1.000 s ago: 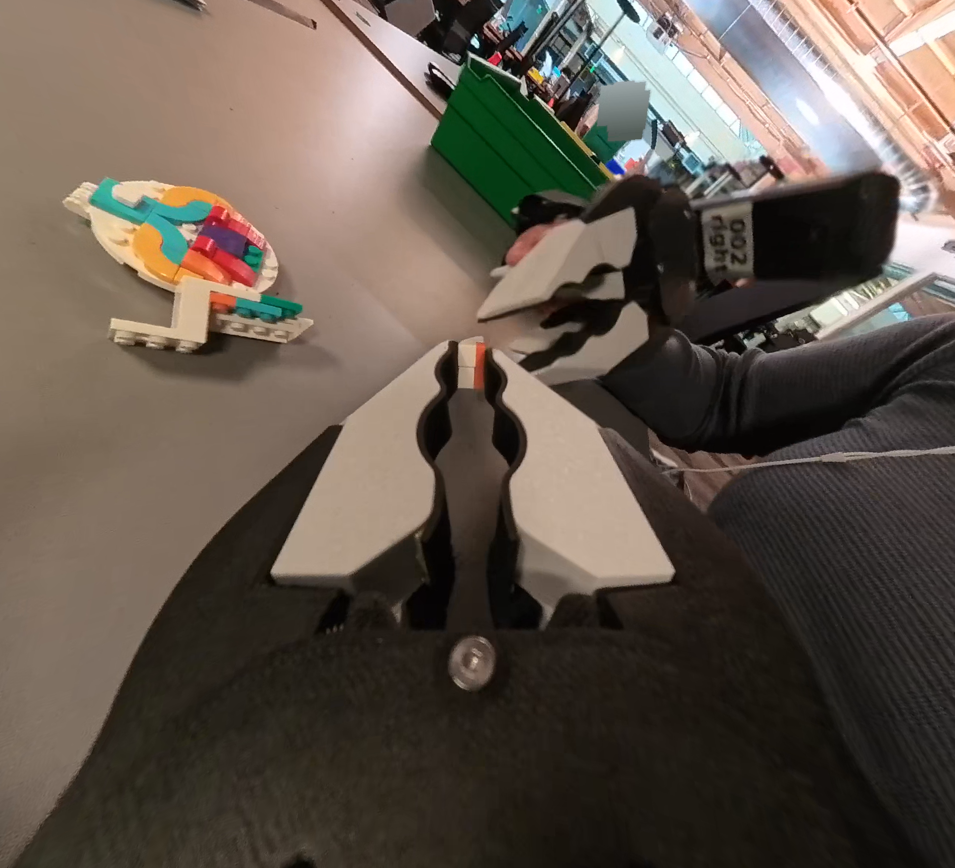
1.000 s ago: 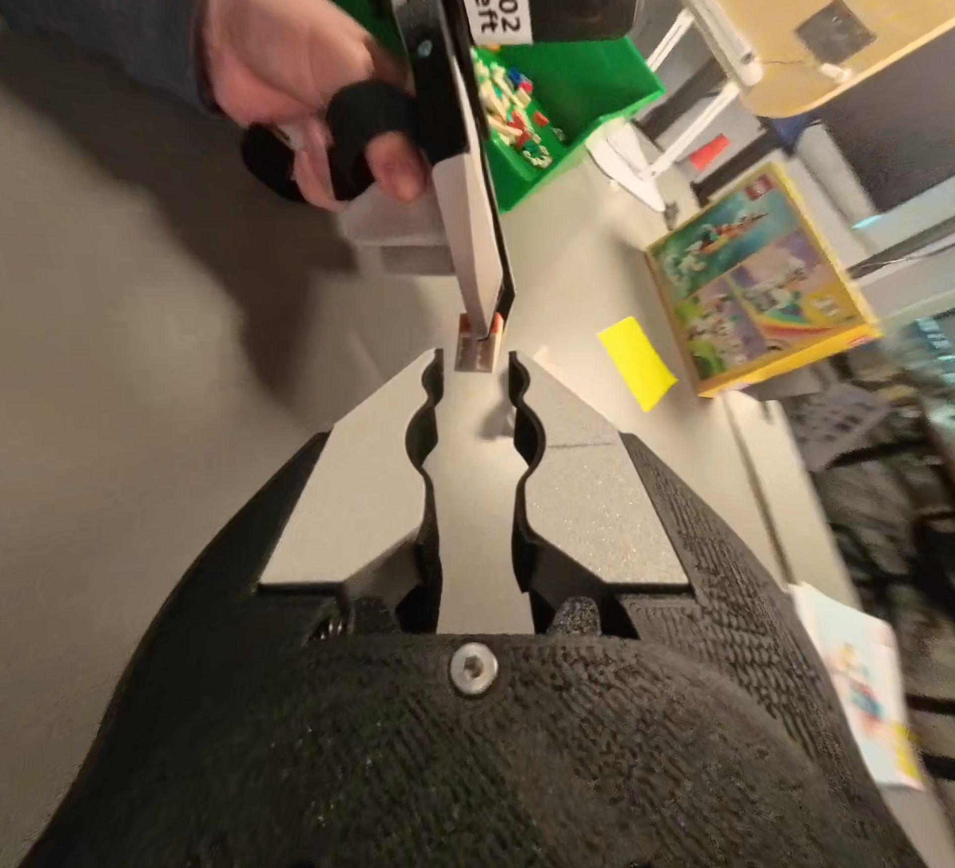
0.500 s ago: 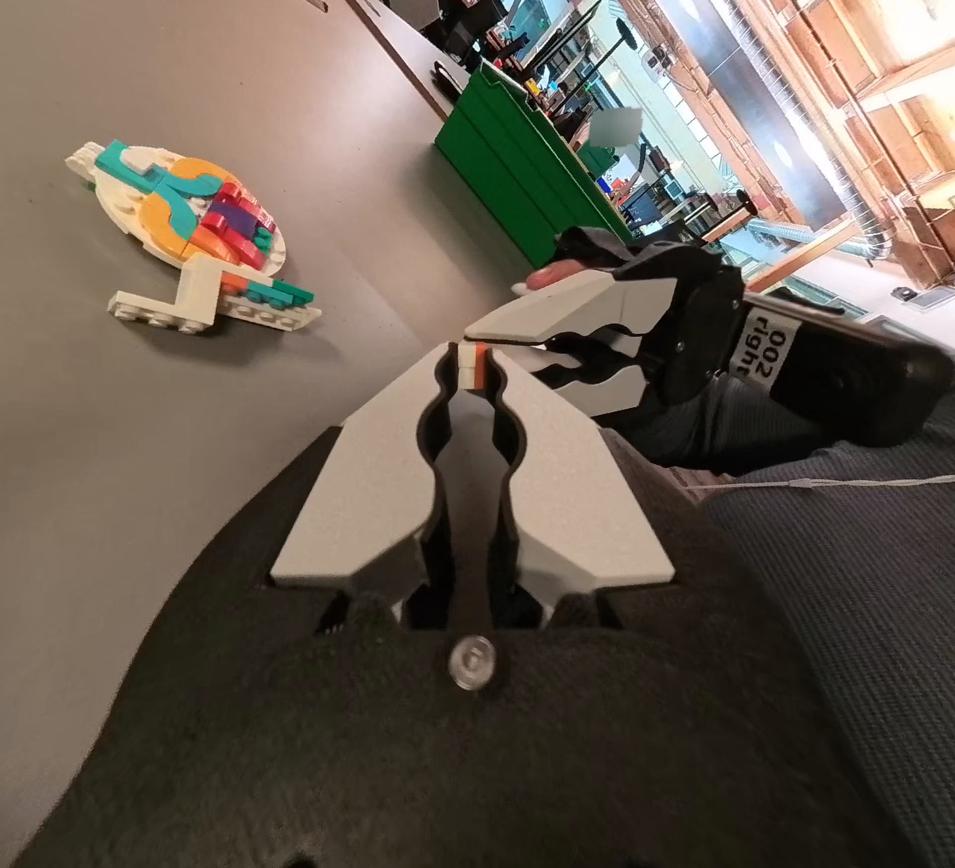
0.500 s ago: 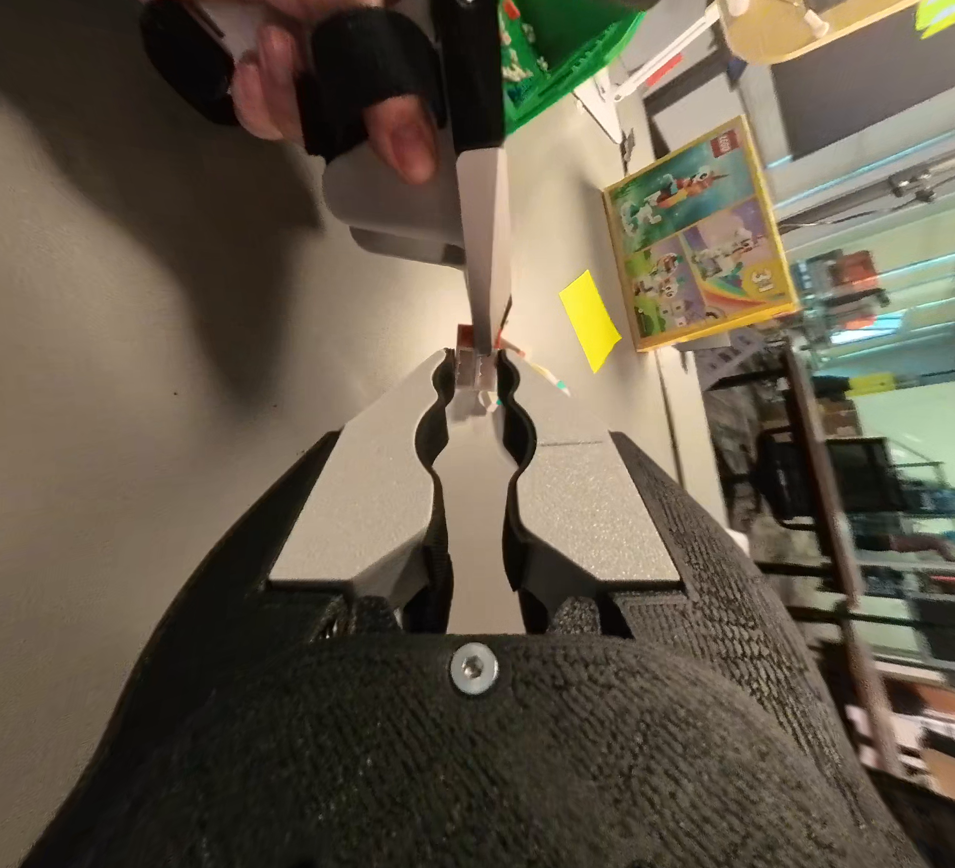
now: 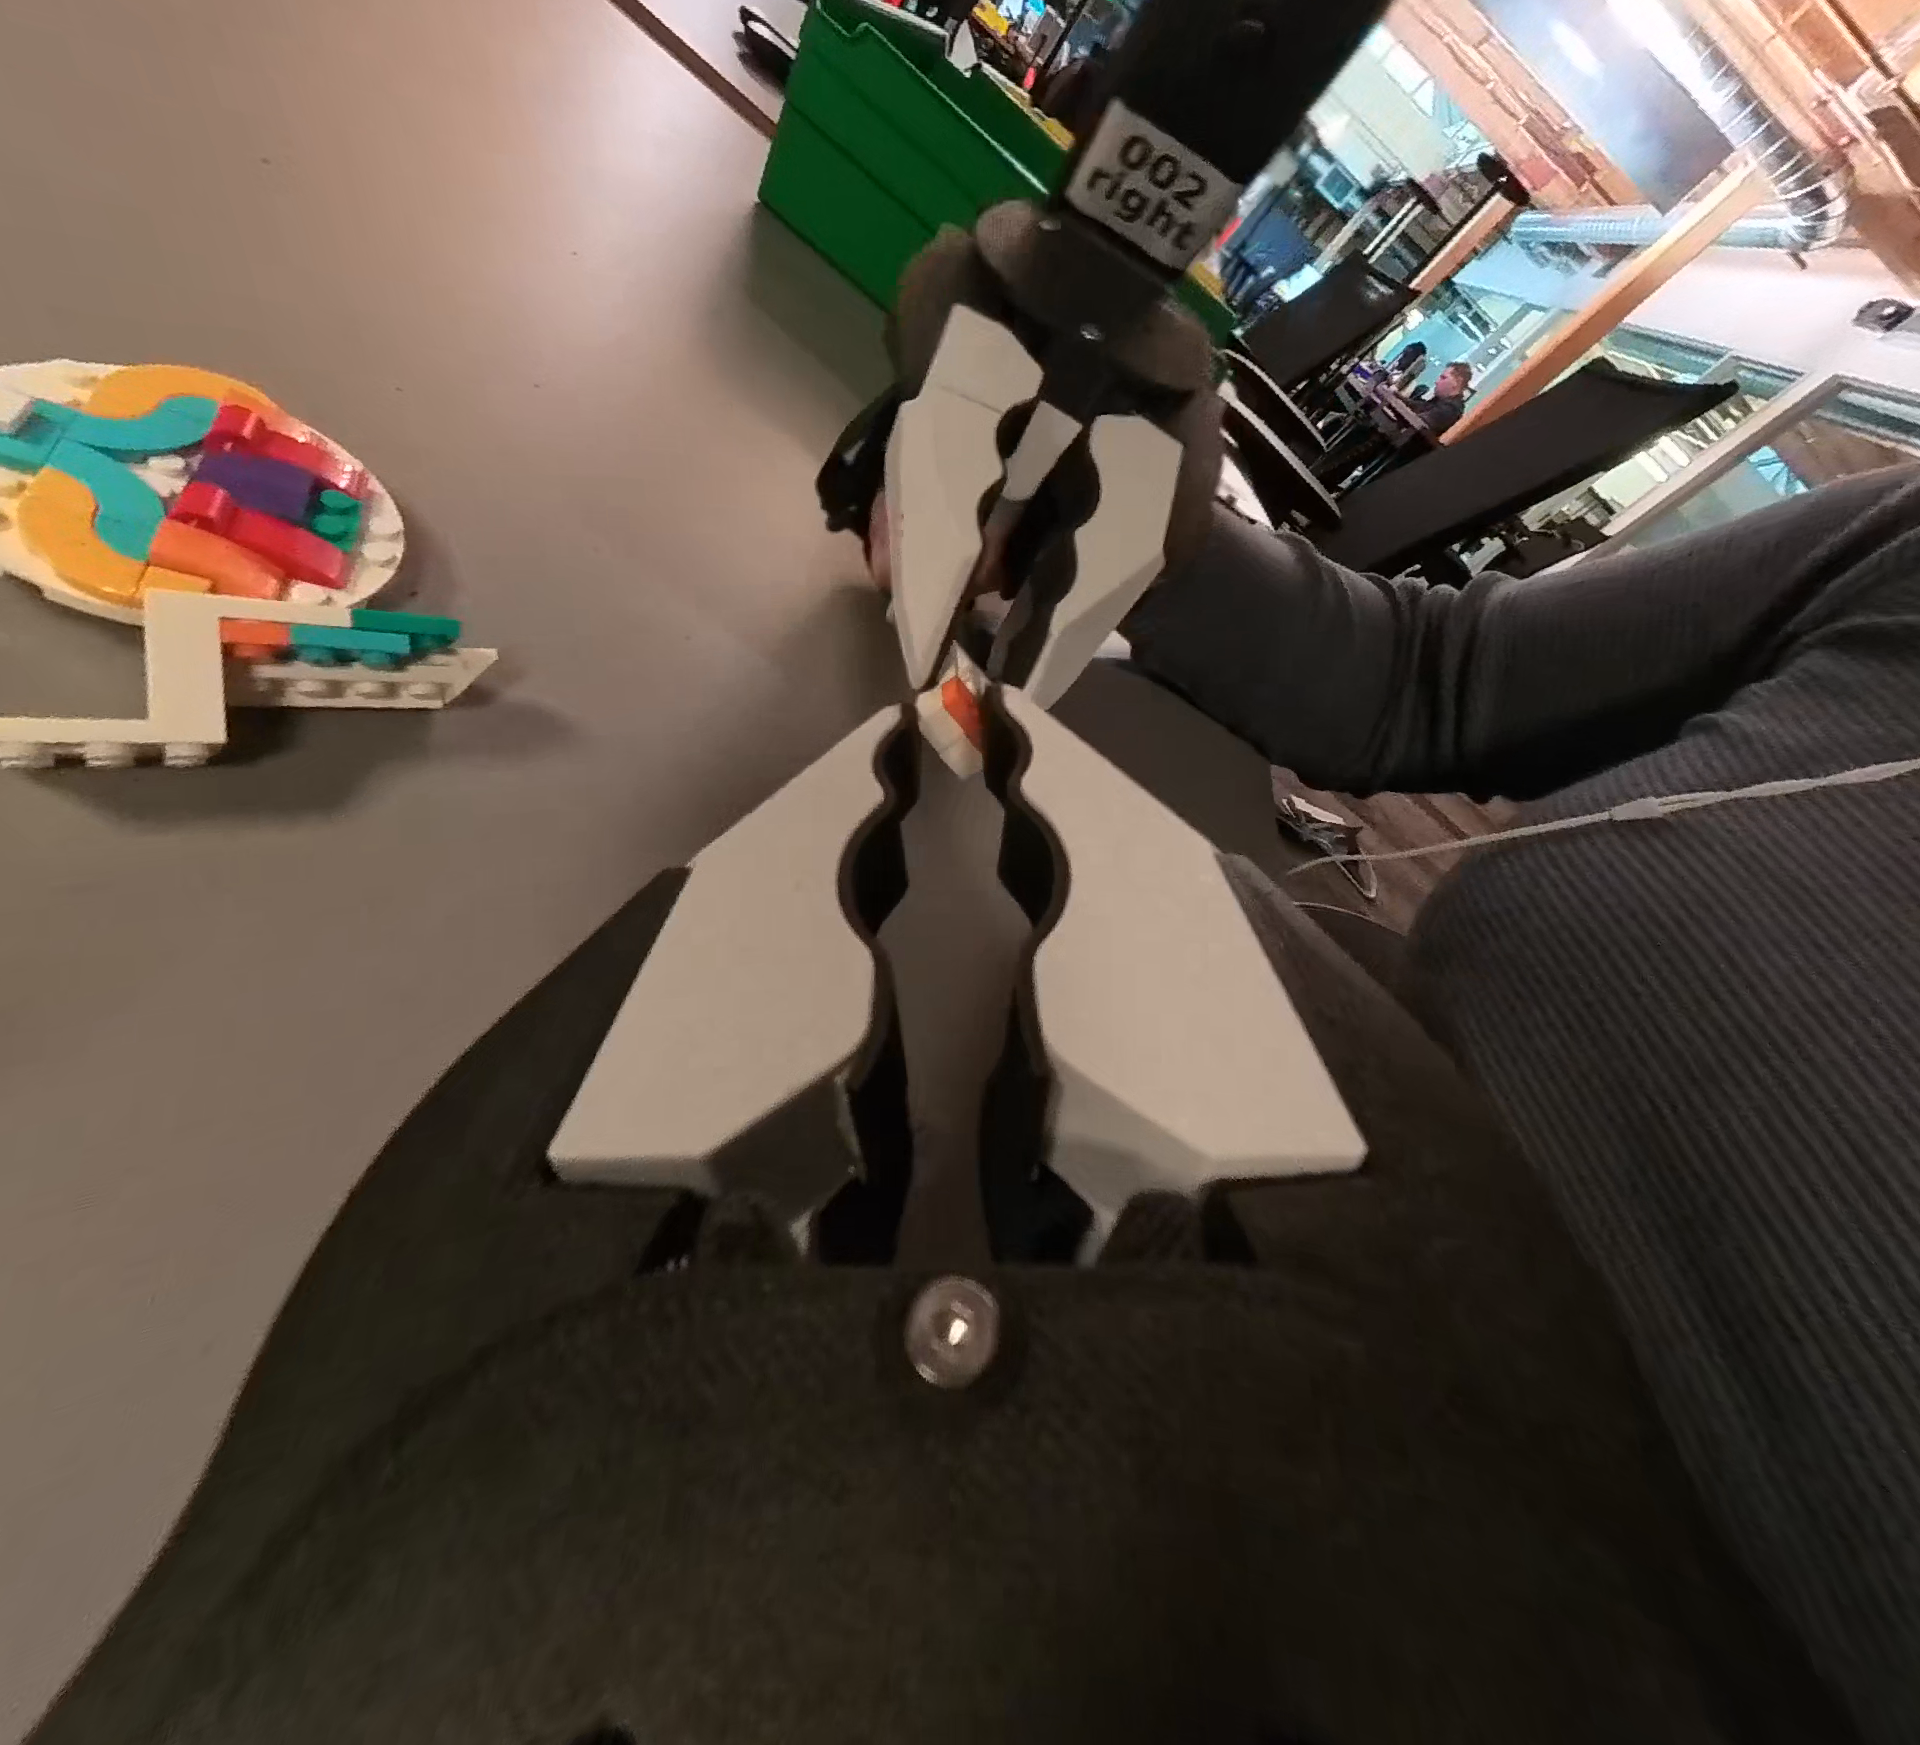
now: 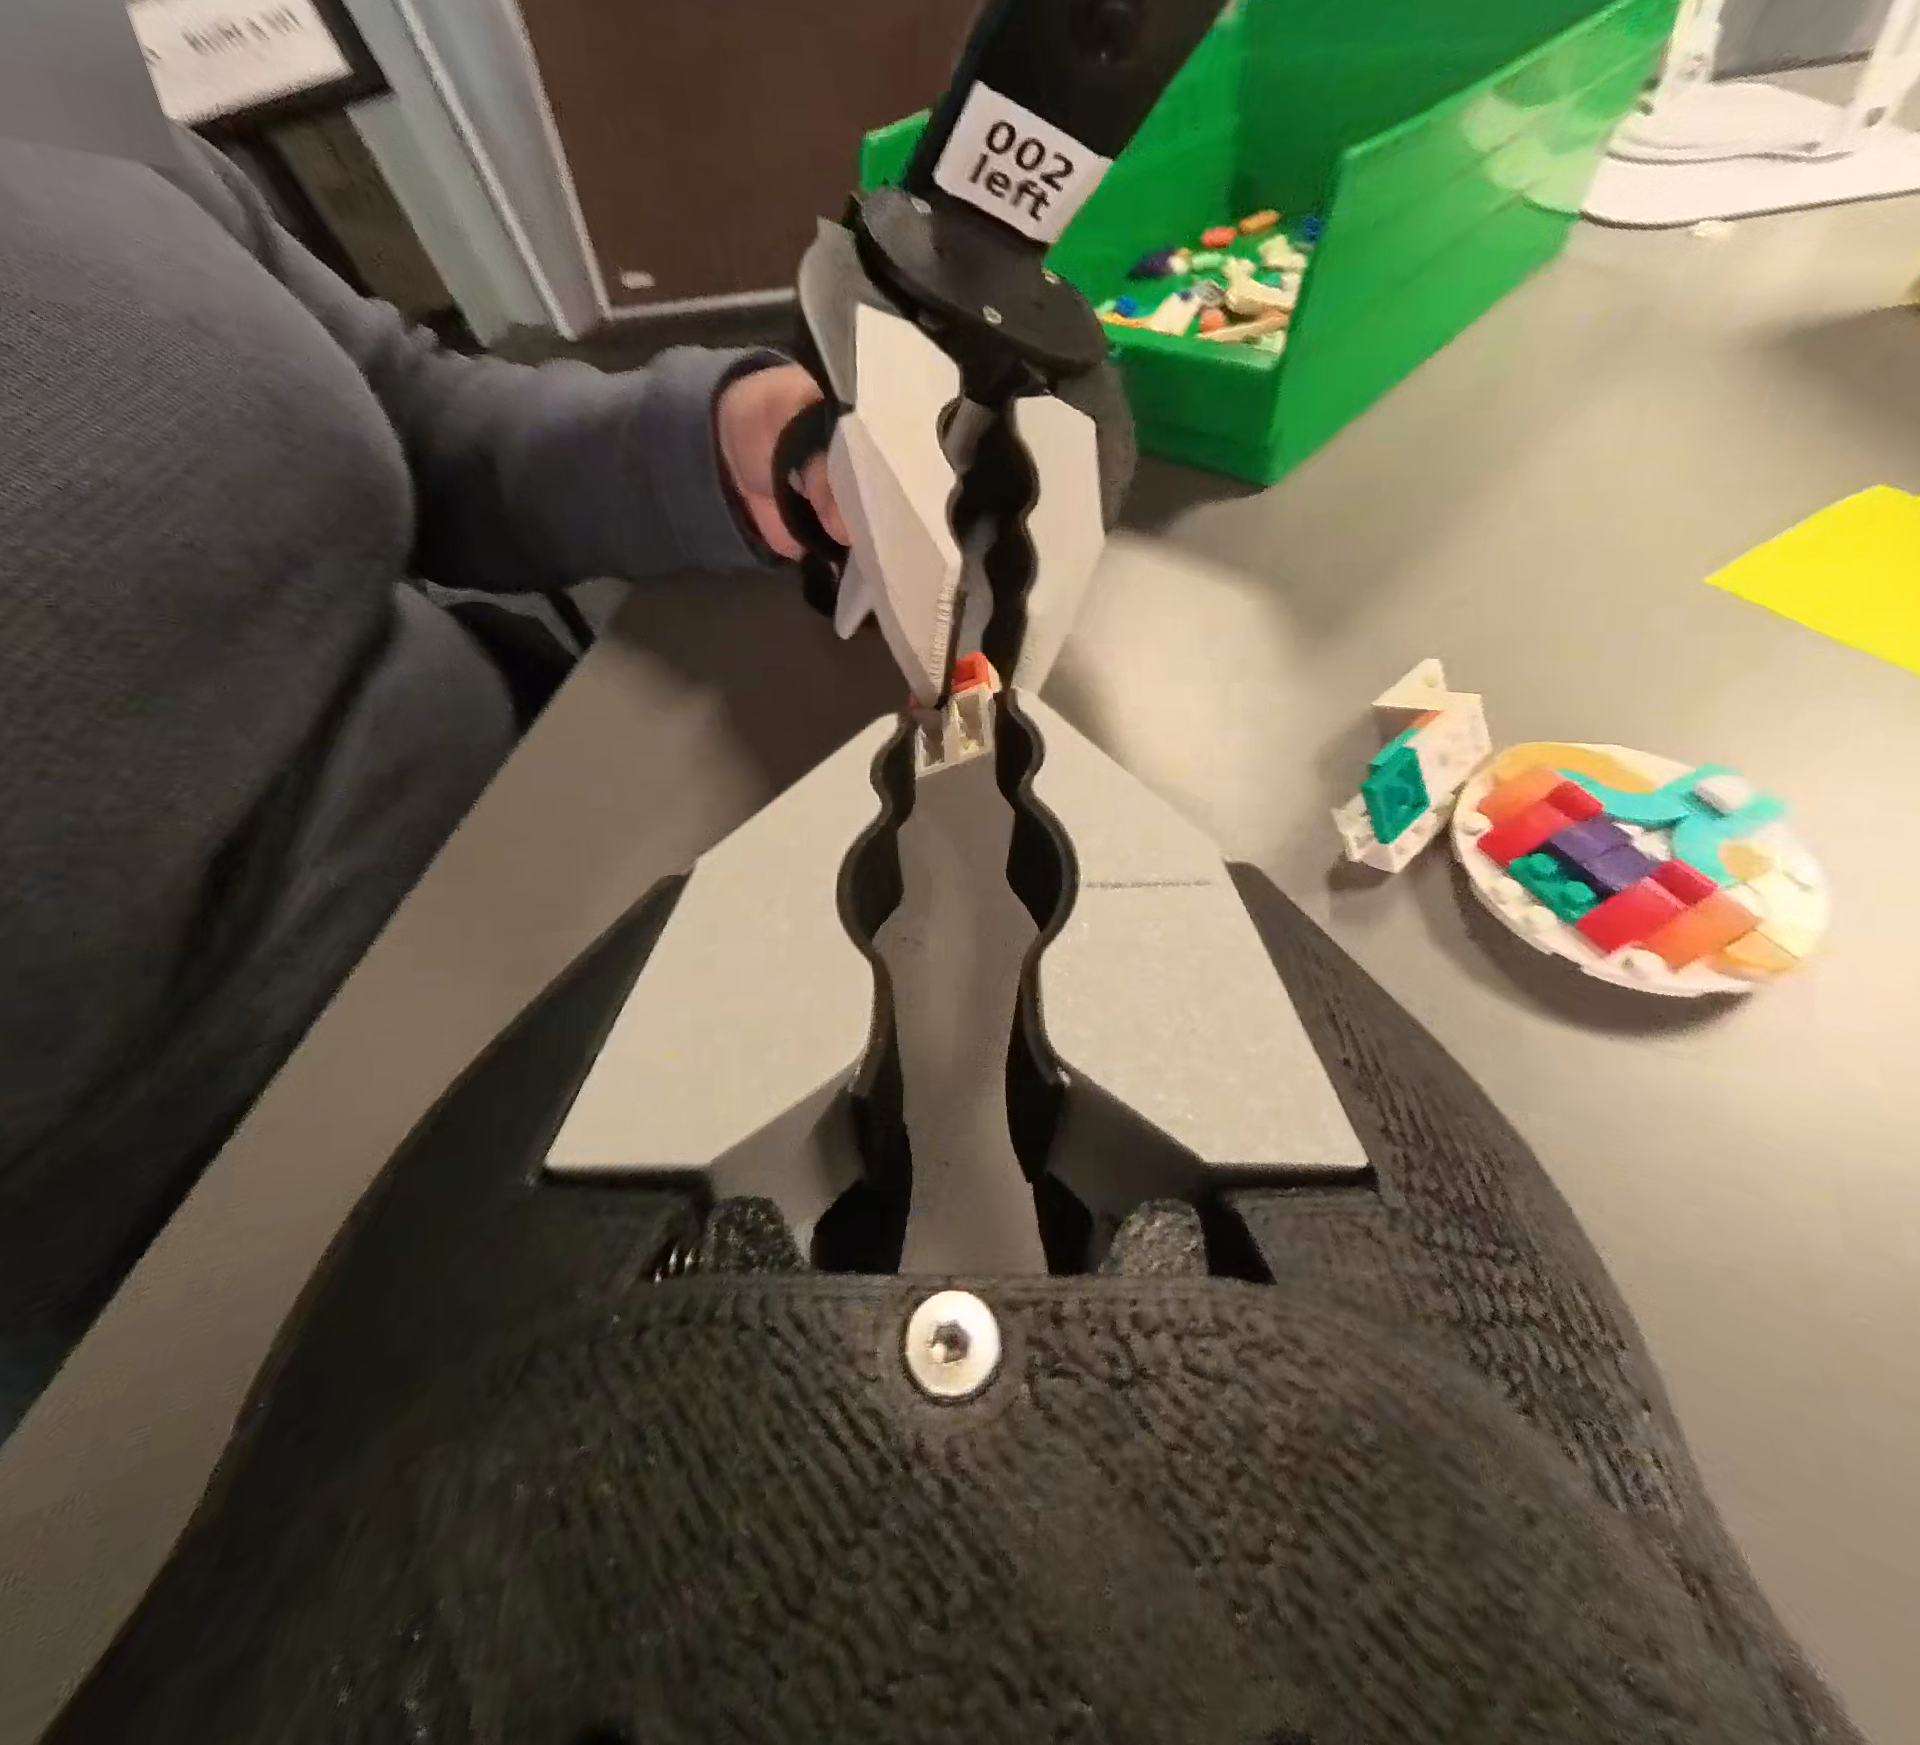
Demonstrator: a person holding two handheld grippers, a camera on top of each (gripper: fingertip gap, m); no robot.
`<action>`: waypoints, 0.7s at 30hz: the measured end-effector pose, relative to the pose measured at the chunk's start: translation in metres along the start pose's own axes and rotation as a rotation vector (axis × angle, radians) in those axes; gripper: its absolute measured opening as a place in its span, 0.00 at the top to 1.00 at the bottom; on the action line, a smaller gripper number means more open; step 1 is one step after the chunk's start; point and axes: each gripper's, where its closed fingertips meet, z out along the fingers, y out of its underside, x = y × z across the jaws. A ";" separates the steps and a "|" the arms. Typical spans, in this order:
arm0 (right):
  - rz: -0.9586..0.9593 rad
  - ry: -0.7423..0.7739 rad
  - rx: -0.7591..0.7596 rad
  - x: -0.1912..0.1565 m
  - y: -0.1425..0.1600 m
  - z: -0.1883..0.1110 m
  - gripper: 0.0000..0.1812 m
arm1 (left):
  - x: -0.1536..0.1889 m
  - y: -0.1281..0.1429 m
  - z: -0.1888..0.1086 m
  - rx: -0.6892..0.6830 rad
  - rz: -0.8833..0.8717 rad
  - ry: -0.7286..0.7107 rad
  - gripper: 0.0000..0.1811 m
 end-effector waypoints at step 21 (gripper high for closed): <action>-0.042 -0.106 0.173 -0.032 -0.034 -0.008 0.96 | 0.051 -0.021 -0.007 0.232 0.725 -0.018 0.96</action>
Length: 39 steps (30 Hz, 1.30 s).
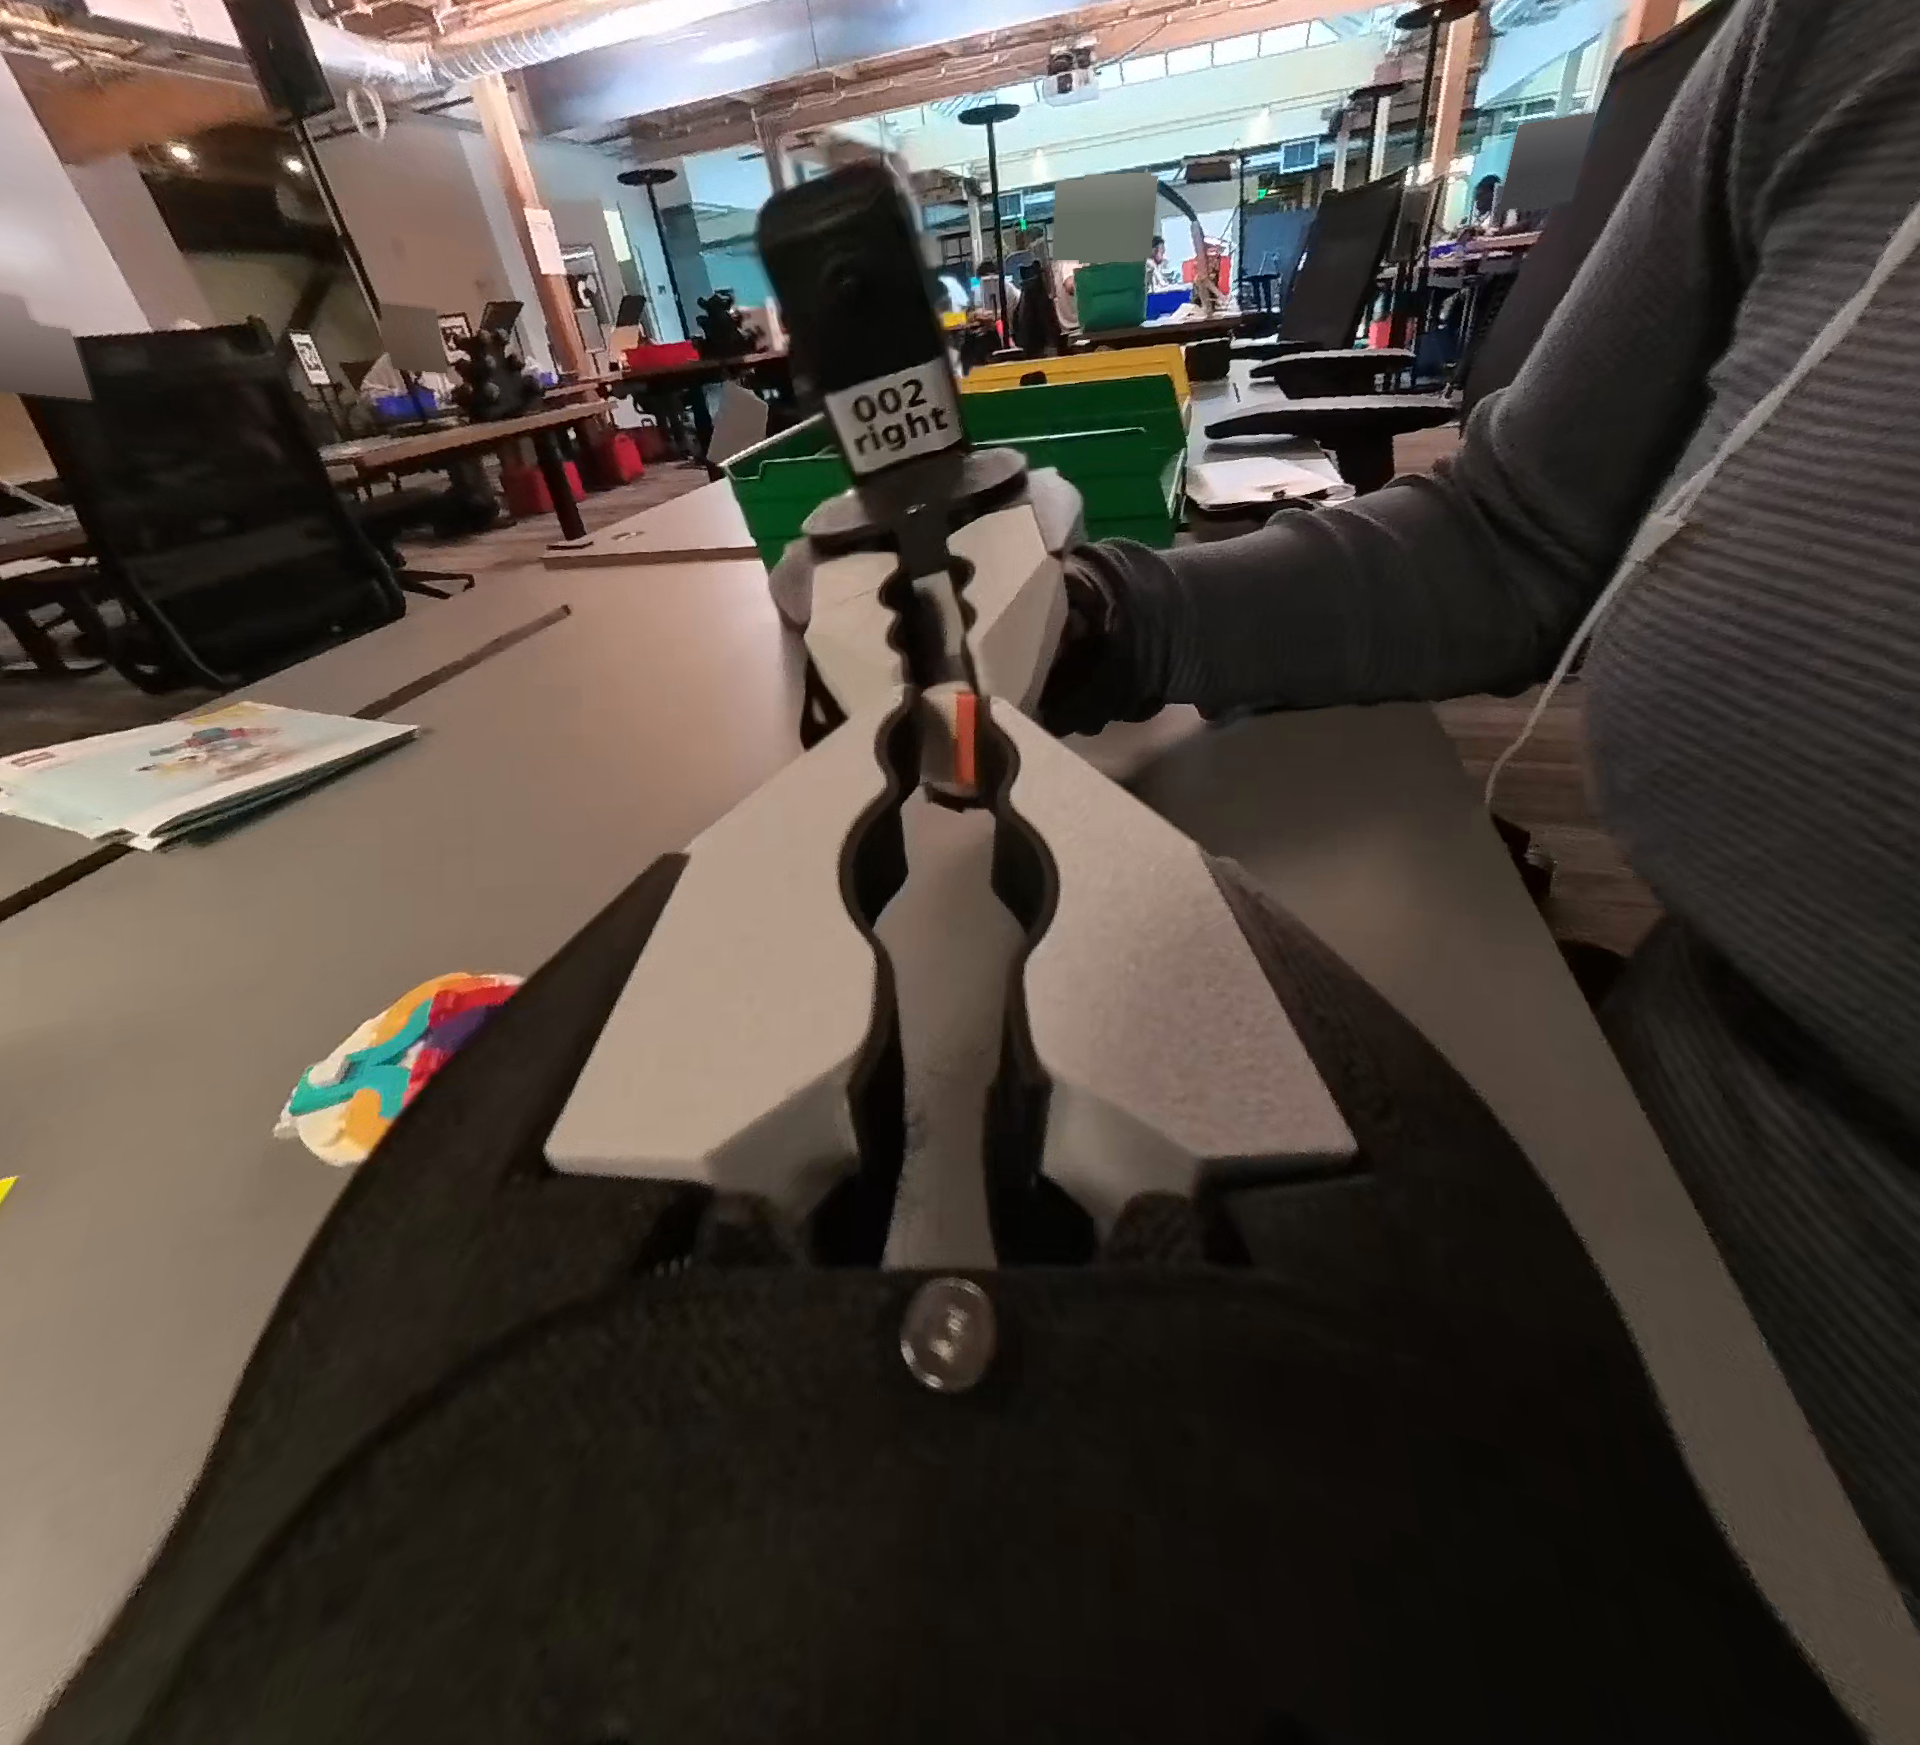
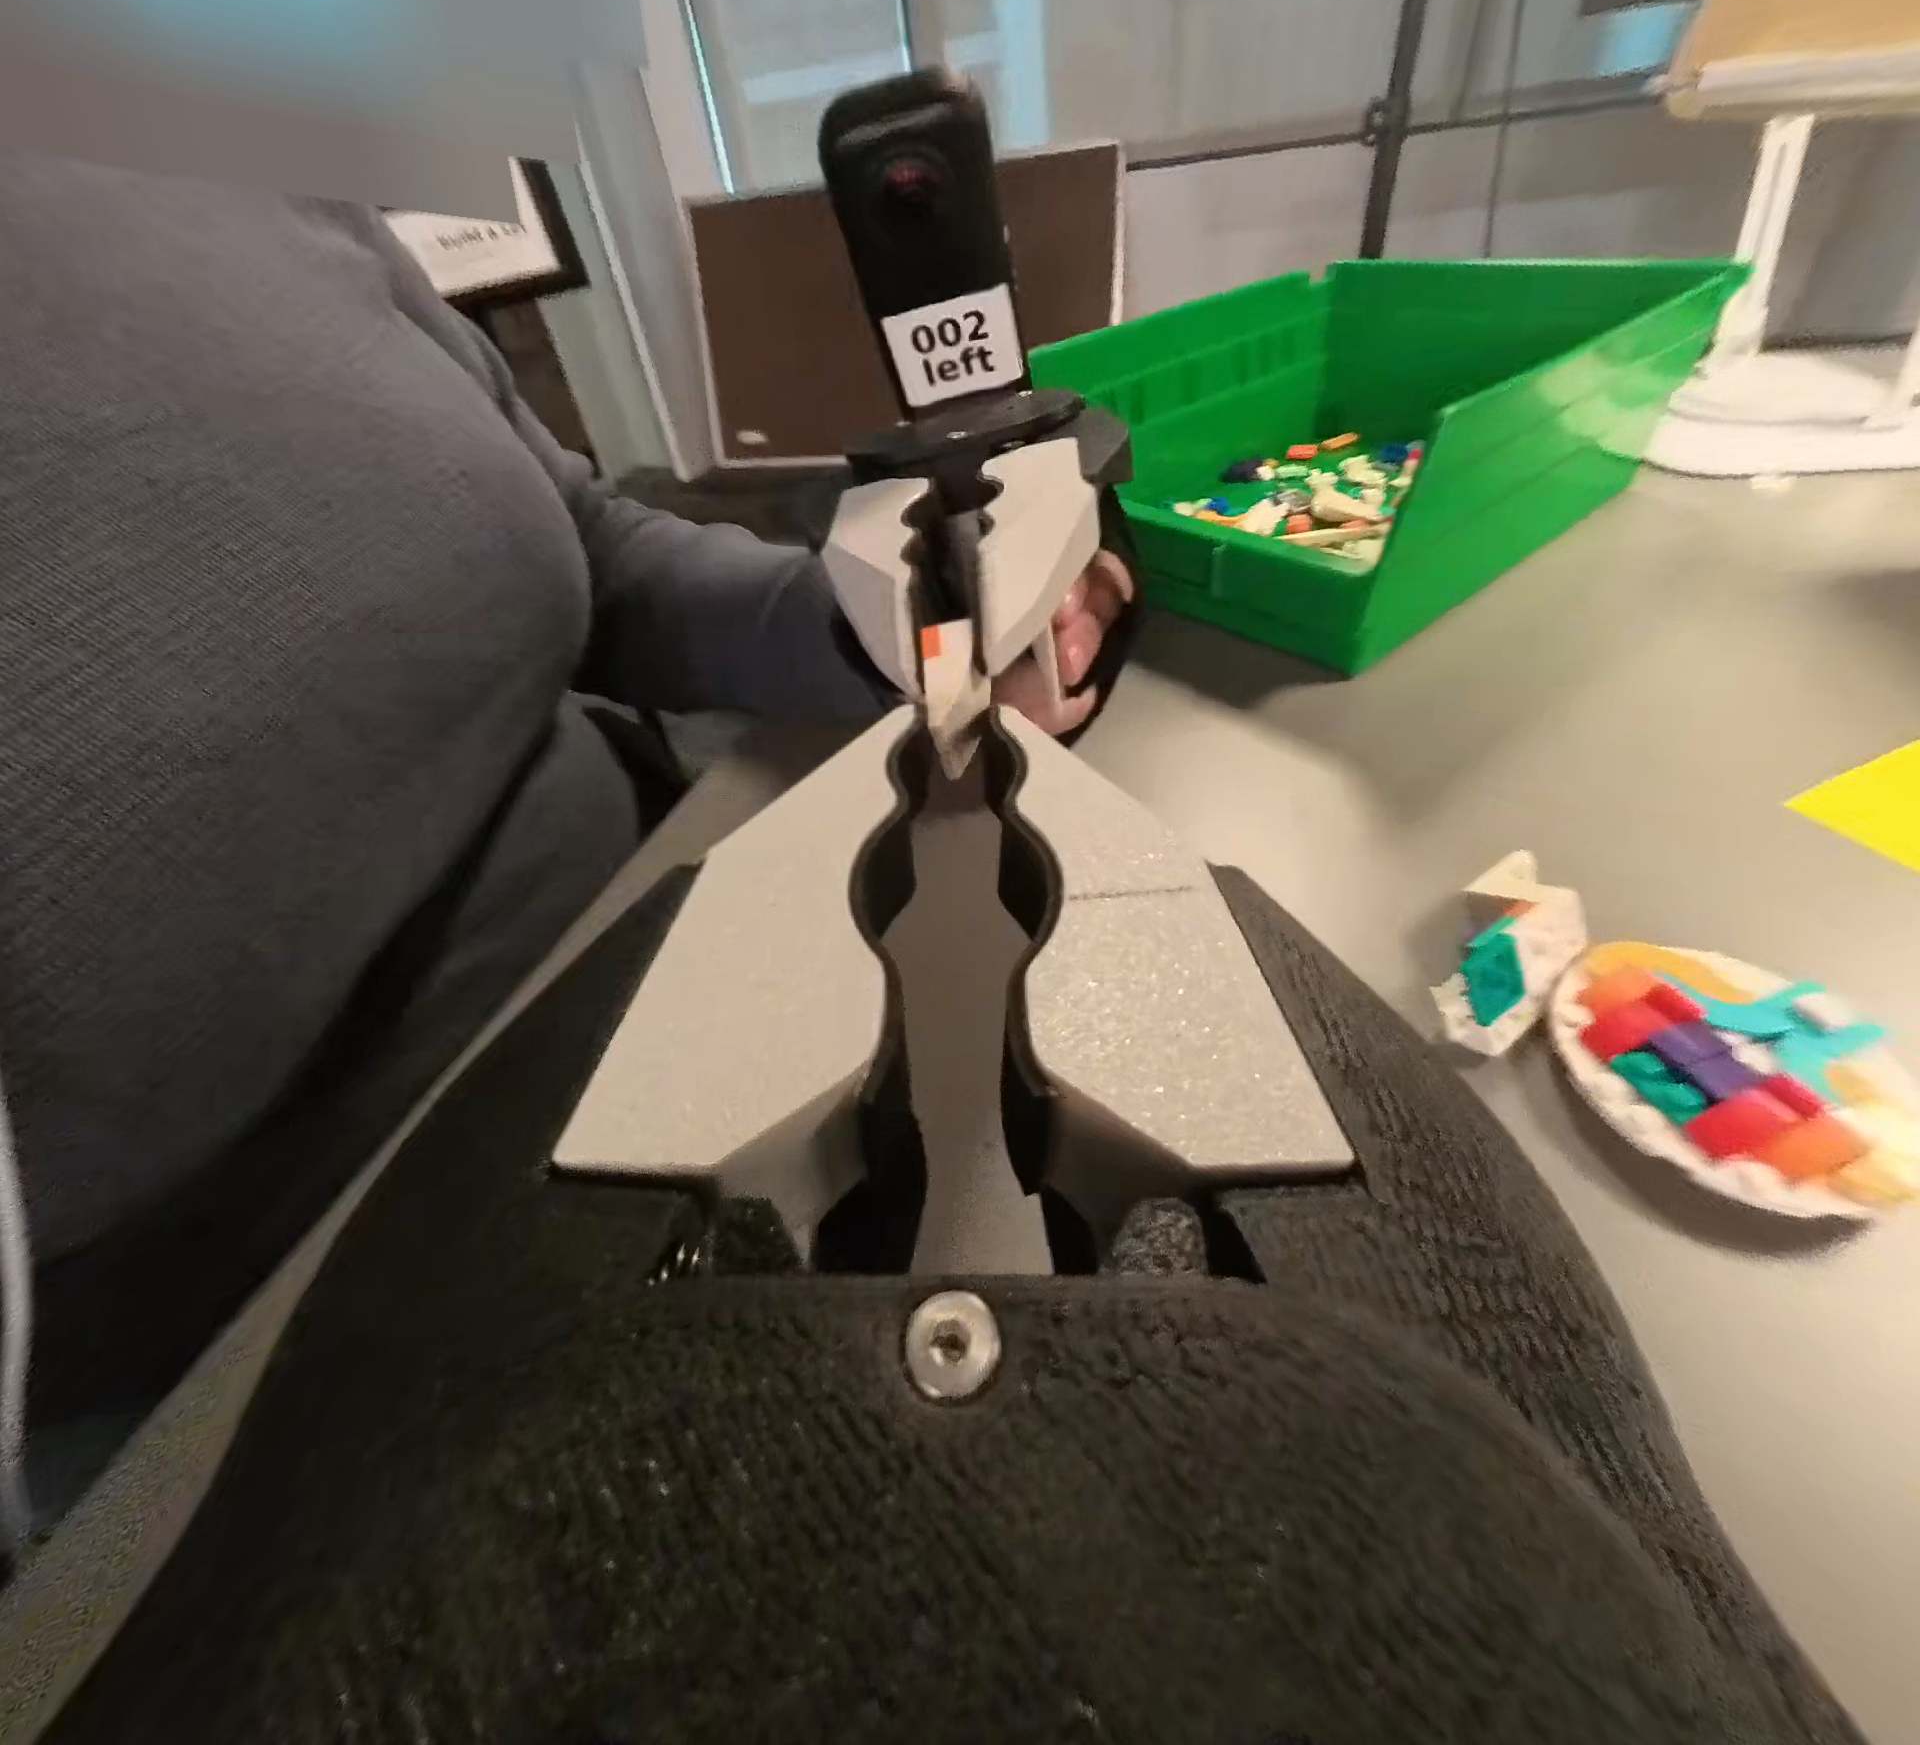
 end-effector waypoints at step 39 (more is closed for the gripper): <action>-0.057 0.065 -0.390 0.009 0.062 -0.012 0.88 | 0.004 0.076 0.005 -0.574 -0.119 0.088 0.91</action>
